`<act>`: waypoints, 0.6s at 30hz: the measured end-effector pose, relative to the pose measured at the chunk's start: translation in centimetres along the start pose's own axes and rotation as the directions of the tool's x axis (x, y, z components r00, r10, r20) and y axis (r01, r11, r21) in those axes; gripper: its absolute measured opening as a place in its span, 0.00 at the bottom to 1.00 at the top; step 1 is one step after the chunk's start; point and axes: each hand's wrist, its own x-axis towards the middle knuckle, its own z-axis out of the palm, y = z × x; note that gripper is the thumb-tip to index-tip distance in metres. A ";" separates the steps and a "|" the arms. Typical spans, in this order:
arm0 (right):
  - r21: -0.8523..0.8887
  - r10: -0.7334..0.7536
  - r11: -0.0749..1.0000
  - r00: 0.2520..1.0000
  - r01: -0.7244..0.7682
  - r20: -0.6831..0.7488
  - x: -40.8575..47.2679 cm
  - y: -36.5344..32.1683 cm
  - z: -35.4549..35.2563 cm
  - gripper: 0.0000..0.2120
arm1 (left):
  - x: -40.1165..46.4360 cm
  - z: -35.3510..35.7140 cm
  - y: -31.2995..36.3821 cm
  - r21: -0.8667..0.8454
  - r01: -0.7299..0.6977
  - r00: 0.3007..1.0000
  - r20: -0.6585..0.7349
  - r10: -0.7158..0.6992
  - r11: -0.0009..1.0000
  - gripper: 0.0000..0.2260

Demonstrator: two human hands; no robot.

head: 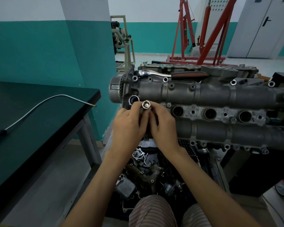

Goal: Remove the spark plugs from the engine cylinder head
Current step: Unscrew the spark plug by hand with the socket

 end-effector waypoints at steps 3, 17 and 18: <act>0.026 0.092 0.995 0.996 -0.092 -0.002 0.0 0.0 0.0 0.13 | 0.1 0.0 0.3 -0.003 0.010 1.000 -0.020 -0.010 1.000 0.09; 0.014 0.075 0.997 0.997 -0.075 -0.008 0.0 0.0 0.1 0.14 | 0.2 0.1 0.3 0.008 0.012 1.000 -0.018 -0.011 1.000 0.09; 0.016 0.095 0.995 0.995 -0.095 -0.014 0.0 0.1 0.1 0.12 | 0.2 0.1 0.3 0.013 0.009 1.000 -0.026 -0.009 1.000 0.10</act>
